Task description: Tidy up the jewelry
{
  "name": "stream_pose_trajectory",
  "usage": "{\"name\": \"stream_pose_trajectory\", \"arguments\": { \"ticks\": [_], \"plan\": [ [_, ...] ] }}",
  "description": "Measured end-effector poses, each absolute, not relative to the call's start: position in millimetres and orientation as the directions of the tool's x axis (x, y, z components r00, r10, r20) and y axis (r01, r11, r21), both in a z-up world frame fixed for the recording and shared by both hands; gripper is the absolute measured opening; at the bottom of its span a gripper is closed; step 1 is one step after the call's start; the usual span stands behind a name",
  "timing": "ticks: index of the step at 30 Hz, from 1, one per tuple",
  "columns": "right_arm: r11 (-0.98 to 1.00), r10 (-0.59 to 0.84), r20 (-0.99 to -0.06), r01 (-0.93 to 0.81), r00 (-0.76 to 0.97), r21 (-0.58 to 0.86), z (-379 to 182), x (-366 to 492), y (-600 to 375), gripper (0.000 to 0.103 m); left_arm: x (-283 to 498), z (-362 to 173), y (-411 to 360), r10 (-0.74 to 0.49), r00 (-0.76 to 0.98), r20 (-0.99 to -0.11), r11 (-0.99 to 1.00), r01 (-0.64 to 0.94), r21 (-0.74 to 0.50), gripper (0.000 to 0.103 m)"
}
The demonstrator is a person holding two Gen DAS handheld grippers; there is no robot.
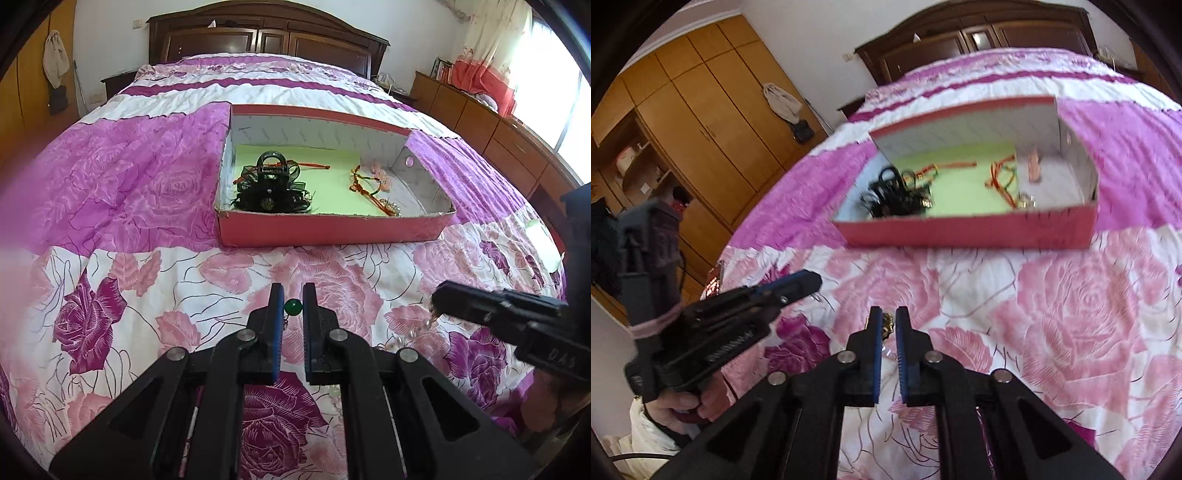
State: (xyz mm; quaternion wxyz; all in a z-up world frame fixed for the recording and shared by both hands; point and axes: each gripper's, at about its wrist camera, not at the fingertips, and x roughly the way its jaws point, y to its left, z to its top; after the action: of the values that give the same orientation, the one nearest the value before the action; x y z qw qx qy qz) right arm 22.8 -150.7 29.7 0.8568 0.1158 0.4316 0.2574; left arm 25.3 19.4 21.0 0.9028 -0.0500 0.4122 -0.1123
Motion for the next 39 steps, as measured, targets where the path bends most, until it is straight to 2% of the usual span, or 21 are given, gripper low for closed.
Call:
{"name": "stream_pose_trajectory", "arguments": {
  "ticks": [15,18,22,26,33,39],
  "plan": [
    [0.843,0.538,-0.617,-0.359,0.574,0.401,64.5,19.8,-168.5,0.008,24.4,26.0,13.8,-0.251,0.641,-0.726,0.968,0.174,-0.181,0.001],
    [0.865,0.502,-0.646,-0.335,0.576,0.373,56.1,26.1,-170.6,0.008,24.2,25.8,12.4,-0.253,0.639,-0.727,0.967,0.177,-0.181,0.001],
    [0.93,0.365,-0.728,-0.268,0.58,0.252,24.4,36.7,-174.1,0.008,24.8,25.6,12.6,-0.253,0.638,-0.728,0.967,0.178,-0.18,0.001],
    [0.955,0.295,-0.795,-0.193,0.531,0.226,-6.0,47.0,-187.4,0.008,25.9,24.1,12.9,-0.251,0.637,-0.729,0.968,0.175,-0.181,0.001],
    [0.951,0.309,-0.799,-0.157,0.516,0.267,-6.0,44.5,-199.1,0.013,27.4,20.4,14.4,-0.245,0.632,-0.735,0.969,0.169,-0.178,0.001],
    [0.932,0.362,-0.793,-0.211,0.49,0.295,3.1,29.5,-186.1,0.015,28.4,18.9,18.3,-0.241,0.632,-0.737,0.971,0.159,-0.181,0.001]
  ]
}}
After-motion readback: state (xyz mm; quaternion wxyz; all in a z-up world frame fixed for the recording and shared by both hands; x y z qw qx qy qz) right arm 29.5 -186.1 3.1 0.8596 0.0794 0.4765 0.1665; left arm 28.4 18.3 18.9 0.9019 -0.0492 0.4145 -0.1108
